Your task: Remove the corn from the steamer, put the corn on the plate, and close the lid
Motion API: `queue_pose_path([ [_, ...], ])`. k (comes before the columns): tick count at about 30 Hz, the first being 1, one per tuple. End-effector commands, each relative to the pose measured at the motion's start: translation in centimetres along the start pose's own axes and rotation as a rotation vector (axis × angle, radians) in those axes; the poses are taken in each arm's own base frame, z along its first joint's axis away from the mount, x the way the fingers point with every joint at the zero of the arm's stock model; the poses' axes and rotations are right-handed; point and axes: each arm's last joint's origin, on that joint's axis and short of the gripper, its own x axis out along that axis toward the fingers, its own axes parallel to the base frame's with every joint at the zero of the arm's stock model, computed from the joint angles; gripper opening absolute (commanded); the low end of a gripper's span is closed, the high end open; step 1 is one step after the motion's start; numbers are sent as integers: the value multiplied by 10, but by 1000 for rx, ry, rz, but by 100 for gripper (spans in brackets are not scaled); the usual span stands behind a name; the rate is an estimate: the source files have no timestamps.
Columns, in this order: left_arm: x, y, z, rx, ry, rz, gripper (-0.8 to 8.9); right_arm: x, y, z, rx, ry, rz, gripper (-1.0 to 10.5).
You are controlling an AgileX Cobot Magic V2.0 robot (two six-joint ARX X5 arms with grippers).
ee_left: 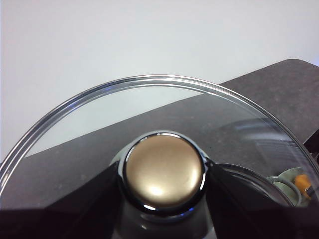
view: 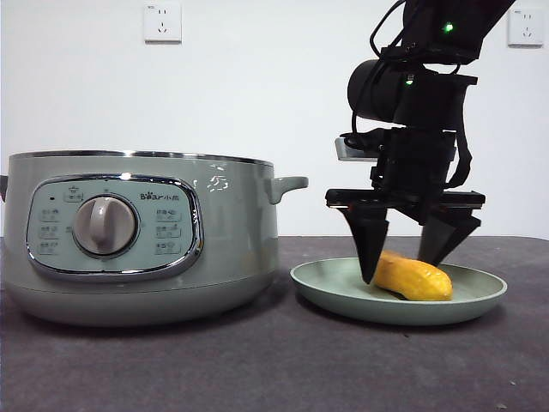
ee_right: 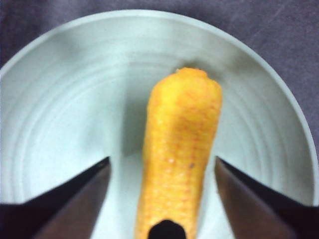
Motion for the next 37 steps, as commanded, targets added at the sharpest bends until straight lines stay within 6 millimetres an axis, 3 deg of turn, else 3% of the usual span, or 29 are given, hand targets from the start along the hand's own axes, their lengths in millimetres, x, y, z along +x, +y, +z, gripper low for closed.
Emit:
queue_pose_path([
  [1, -5, 2, 8, -20, -67, 6, -9, 7, 0, -3, -9, 24, -6, 418],
  [7, 6, -1, 7, -14, -40, -16, -9, -21, -2, -2, -4, -36, -4, 410],
  [14, 40, -10, 2, -4, 45, -117, -9, -99, -7, -5, 9, -258, 21, 409],
  [19, 75, -18, -7, 3, 142, -149, -9, -160, -18, -20, 42, -440, 29, 409],
  [24, 113, -27, -23, -16, 229, -158, -9, -207, -30, -40, 74, -590, 23, 409],
  [31, 146, -36, -49, -77, 208, -166, -9, -251, -41, -68, 110, -732, 10, 406],
  [37, 157, -41, -80, -119, 219, -164, -9, -259, -41, -74, 111, -761, 13, 406],
])
